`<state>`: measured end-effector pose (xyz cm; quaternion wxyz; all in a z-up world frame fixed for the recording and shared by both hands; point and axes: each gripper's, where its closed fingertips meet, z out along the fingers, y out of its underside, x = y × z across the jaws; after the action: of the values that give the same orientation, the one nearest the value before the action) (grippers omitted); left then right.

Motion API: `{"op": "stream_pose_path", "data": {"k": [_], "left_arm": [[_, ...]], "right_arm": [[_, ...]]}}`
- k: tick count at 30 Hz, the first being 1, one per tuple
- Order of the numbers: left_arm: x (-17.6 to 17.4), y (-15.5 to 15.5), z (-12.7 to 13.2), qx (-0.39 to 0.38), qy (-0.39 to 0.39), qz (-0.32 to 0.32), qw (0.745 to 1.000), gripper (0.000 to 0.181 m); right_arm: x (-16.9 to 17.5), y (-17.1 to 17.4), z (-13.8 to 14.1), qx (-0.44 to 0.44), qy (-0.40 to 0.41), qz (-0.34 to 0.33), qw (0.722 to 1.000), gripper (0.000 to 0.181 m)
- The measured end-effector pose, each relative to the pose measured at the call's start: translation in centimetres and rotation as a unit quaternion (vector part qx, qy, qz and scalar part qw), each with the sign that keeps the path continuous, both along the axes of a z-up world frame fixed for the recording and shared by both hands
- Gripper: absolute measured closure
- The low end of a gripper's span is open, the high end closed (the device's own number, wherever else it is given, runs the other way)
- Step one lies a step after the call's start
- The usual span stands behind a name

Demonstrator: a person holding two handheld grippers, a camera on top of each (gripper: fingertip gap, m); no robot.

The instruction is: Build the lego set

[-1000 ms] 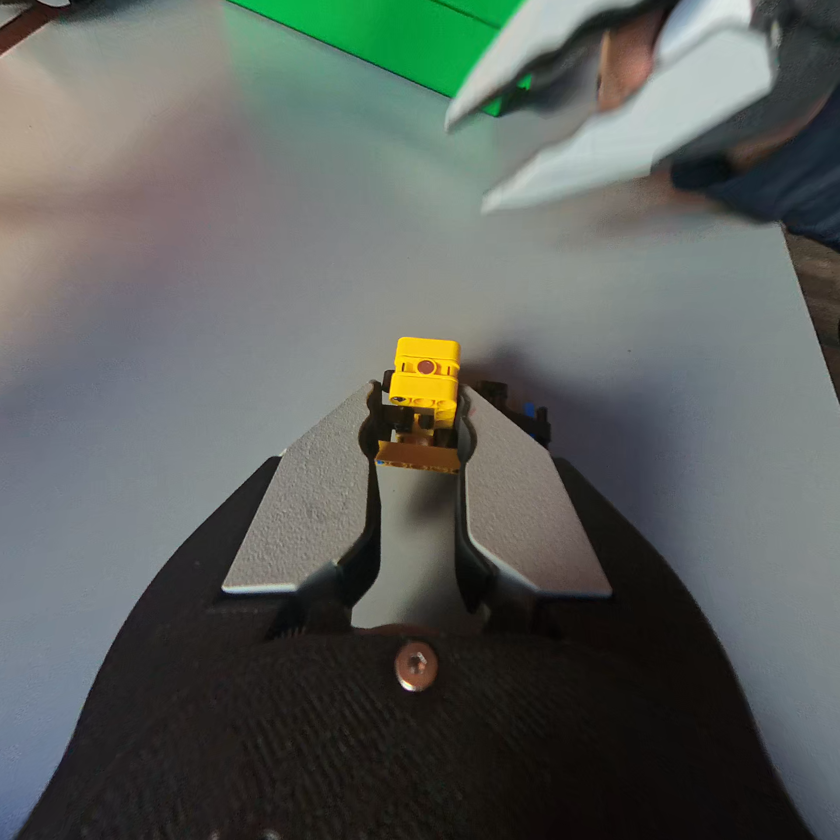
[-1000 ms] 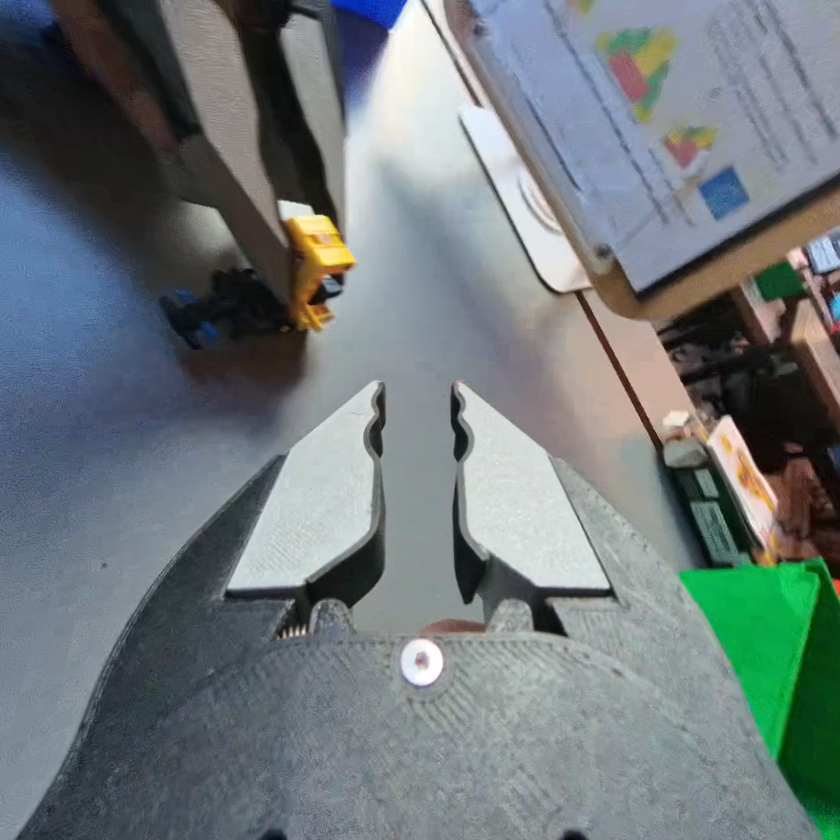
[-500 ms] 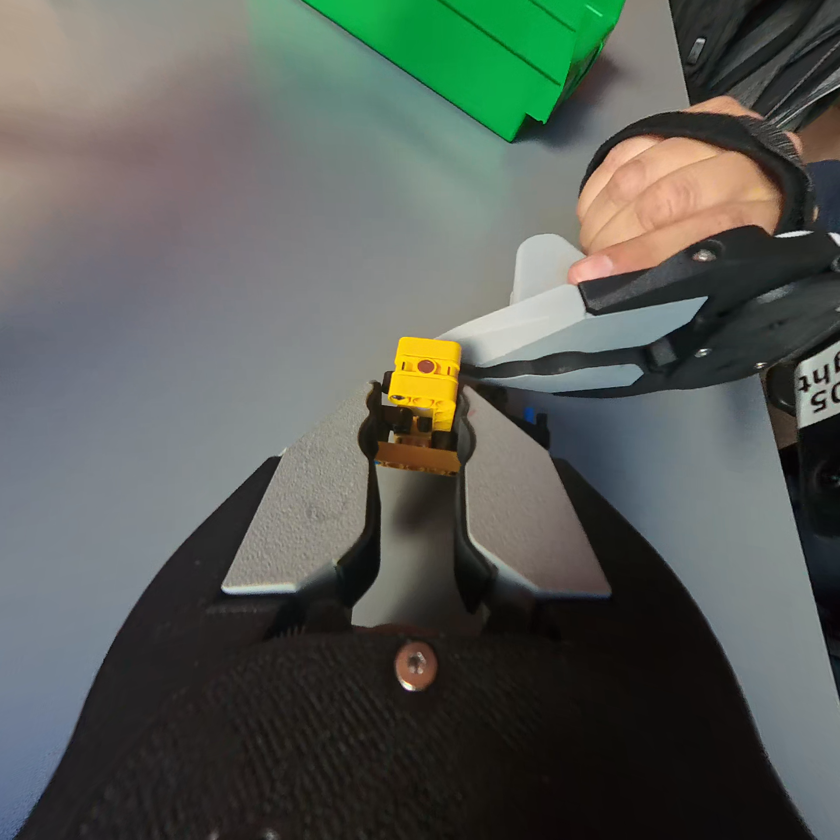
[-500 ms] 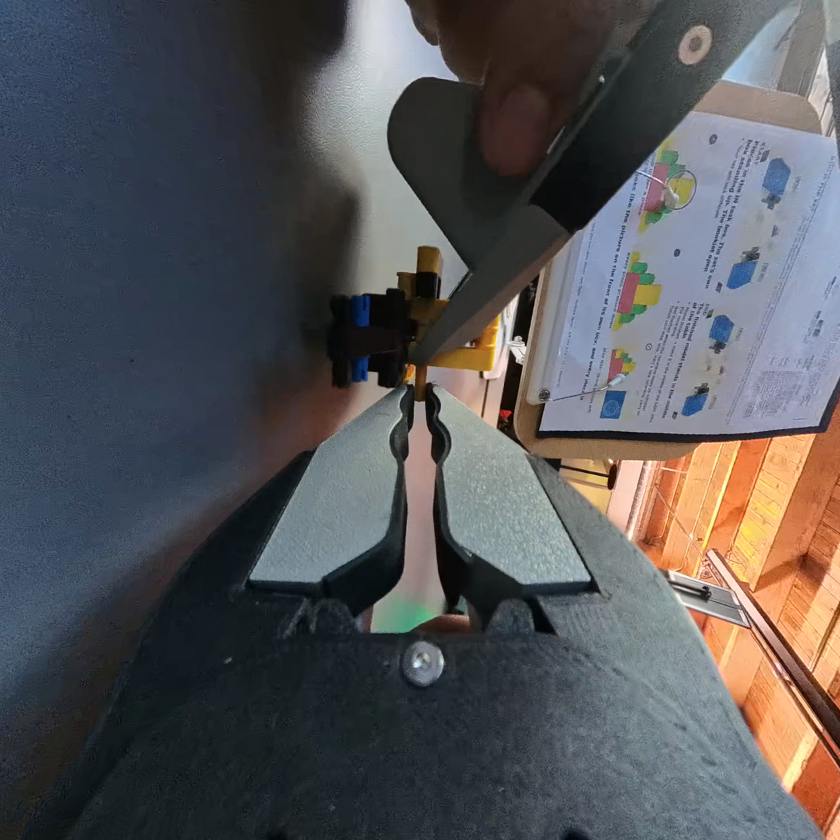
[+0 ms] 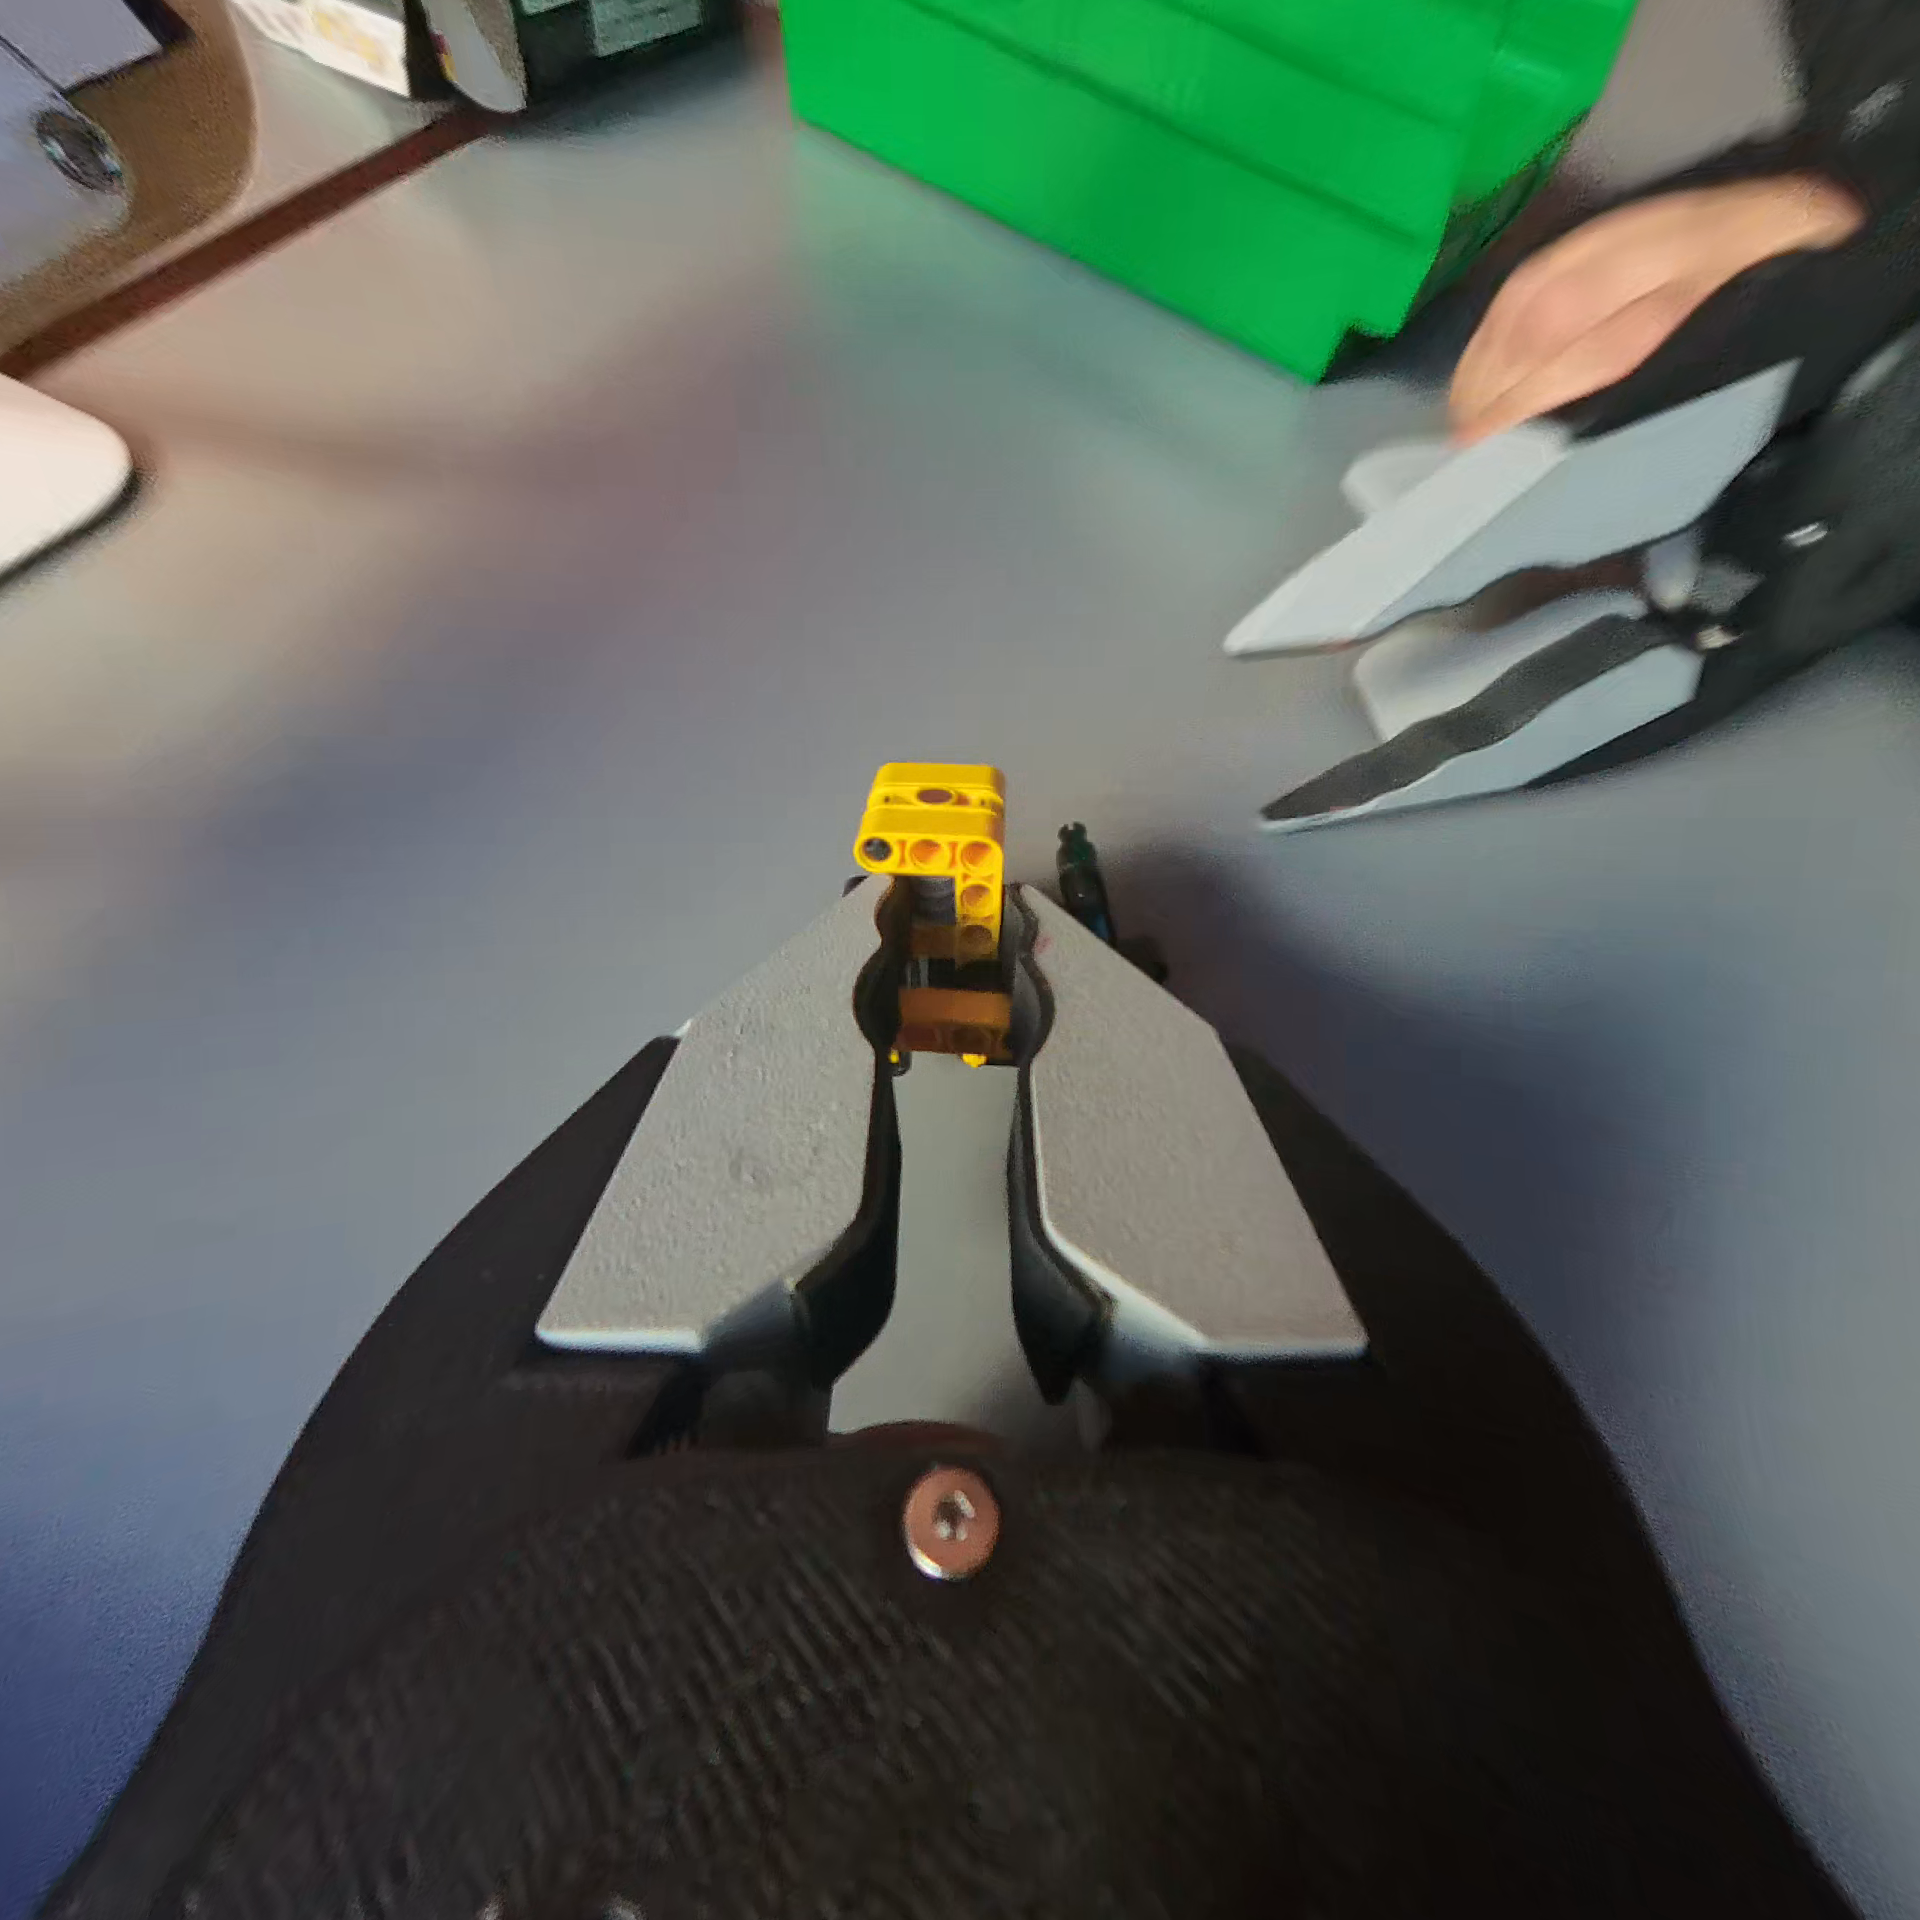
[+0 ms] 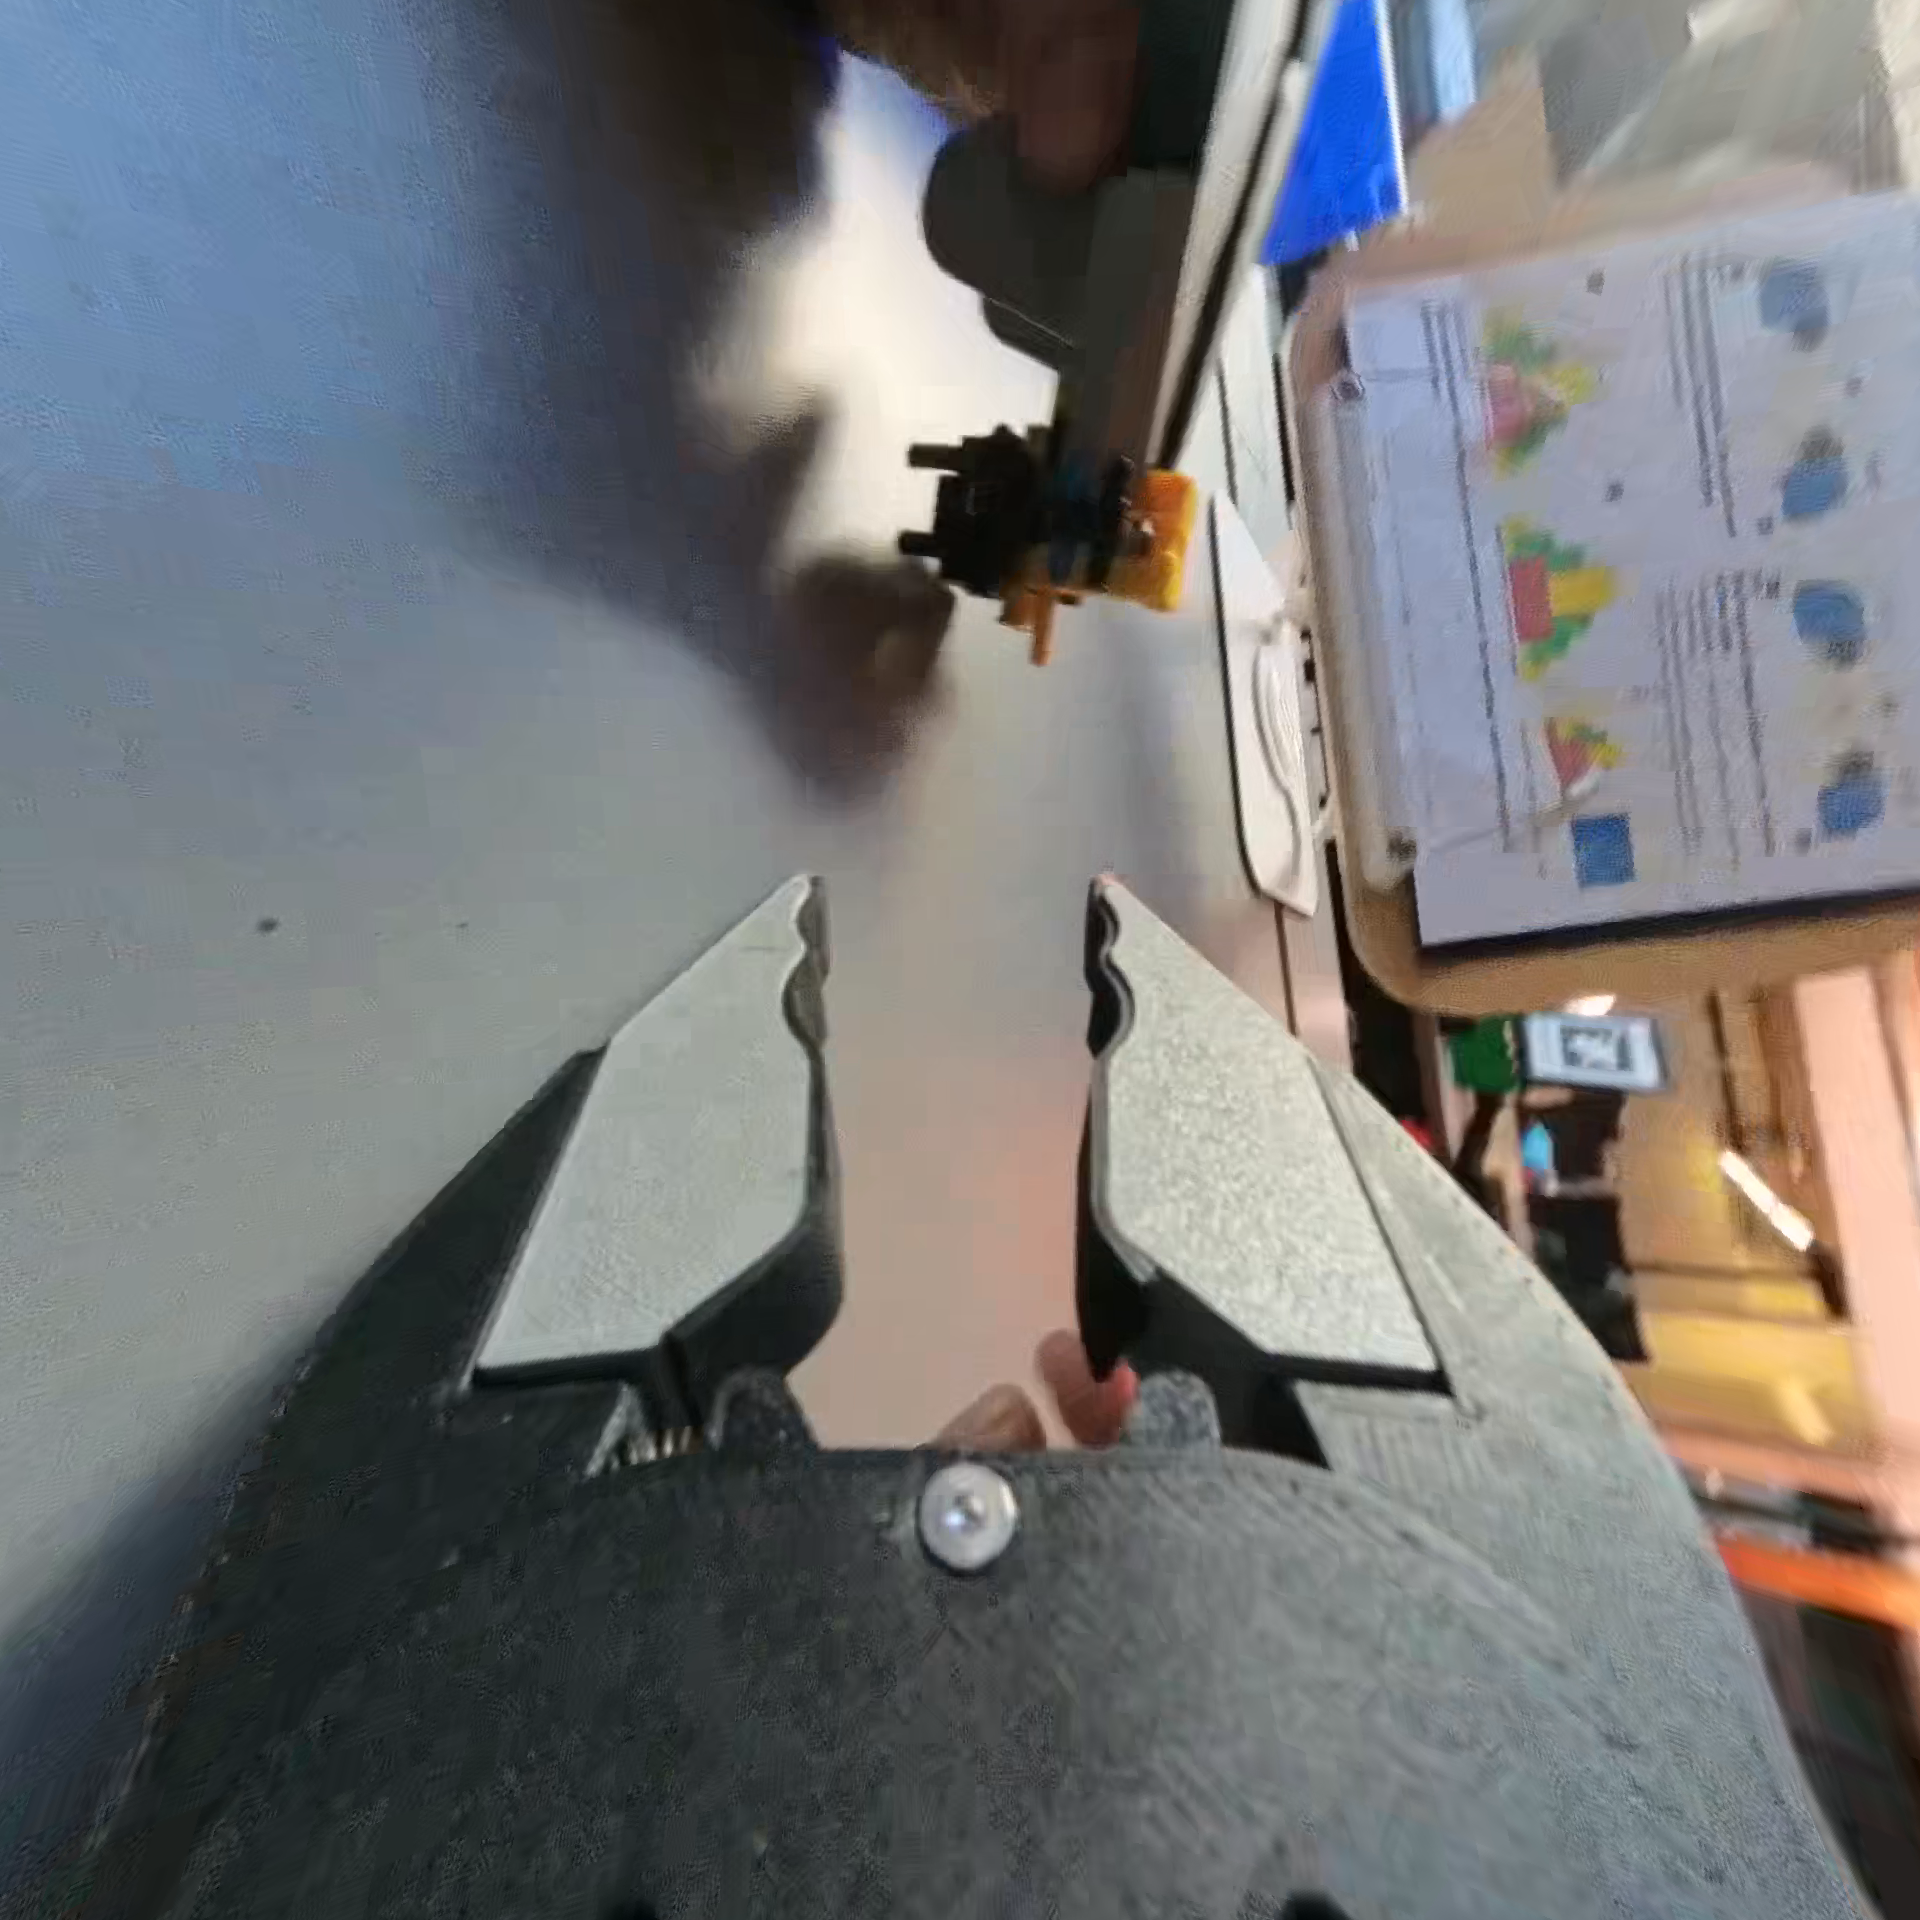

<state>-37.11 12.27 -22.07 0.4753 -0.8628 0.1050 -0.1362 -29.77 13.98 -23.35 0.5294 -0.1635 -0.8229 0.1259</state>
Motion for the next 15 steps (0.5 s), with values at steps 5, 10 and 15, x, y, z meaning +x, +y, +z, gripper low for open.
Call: {"op": "stream_pose_path", "data": {"k": [5,10,15], "left_arm": [[1.5,1.1,-0.2,-0.004,-0.002,-0.021,1.000,0.168],[1.5,1.2,-0.1,-0.017,-0.049,-0.028,0.998,0.168],[1.2,1.1,0.0,-0.031,-0.099,-0.028,0.994,0.168]], "right_arm": [[-1.6,4.6,0.5,-0.149,-0.015,-0.189,0.971,0.096],[-1.4,-0.5,2.4,-0.324,-0.076,-0.098,0.938,0.038],[-2.1,3.0,4.8,-0.363,-0.008,-0.162,0.918,0.042]]}}
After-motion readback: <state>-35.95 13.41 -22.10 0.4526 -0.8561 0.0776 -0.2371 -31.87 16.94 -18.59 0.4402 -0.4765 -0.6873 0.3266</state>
